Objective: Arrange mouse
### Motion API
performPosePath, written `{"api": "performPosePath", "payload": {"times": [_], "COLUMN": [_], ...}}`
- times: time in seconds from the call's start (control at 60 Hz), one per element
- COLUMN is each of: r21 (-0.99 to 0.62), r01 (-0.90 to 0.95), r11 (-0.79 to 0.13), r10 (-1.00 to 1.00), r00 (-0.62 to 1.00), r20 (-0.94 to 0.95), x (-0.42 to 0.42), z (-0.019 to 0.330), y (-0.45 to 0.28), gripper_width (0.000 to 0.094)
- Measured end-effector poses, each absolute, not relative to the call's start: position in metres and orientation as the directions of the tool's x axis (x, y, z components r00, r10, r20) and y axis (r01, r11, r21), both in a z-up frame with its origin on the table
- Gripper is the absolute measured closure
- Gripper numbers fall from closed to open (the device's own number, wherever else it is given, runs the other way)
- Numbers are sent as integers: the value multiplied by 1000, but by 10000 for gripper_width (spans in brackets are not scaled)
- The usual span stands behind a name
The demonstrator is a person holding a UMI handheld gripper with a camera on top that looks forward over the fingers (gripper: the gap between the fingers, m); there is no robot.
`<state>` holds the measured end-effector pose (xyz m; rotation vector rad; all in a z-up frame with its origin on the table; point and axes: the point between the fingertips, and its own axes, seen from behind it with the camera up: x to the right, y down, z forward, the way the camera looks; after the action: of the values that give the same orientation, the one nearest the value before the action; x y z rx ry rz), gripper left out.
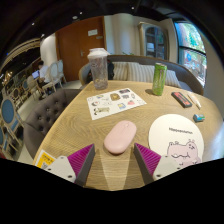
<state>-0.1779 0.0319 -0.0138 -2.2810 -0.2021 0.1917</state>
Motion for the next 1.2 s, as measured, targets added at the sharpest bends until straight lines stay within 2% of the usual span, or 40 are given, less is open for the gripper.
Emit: {"api": "performPosePath", "payload": {"times": [0.233, 0.283, 0.333, 0.533, 0.567, 0.633, 0.717, 0.767, 0.867, 1.0, 1.117, 1.15, 1.2], "r21": [-785, -790, -793, -739, -744, -801, -862, -880, -861, -791, -750, -778, -773], "r01": [106, 88, 68, 40, 29, 50, 21, 0, -3, 4, -4, -13, -16], "r11": [-610, -607, -606, -672, -667, -596, -507, -475, -508, -611, -661, -629, -634], "r10": [197, 176, 142, 149, 153, 171, 140, 95, 49, 24, 19, 11, 5], "r00": [980, 984, 990, 986, 983, 983, 988, 994, 998, 1000, 1000, 1000, 1000], "r20": [-20, -26, -24, -82, -100, -66, -58, -51, -32, -13, -22, -27, -25], "x": [-184, -184, -178, -181, -181, -166, -125, -86, -21, 27, 30, 31, 32], "z": [-16, -15, -15, -13, -1, 41, 104, 128, 111, 30, -12, -10, -10], "y": [74, 79, 81, 73, 71, 74, 79, 81, 82, 65, 53, 60, 58], "gripper_width": [220, 286, 406, 523, 527, 533, 533, 536, 537, 537, 528, 525, 487]}}
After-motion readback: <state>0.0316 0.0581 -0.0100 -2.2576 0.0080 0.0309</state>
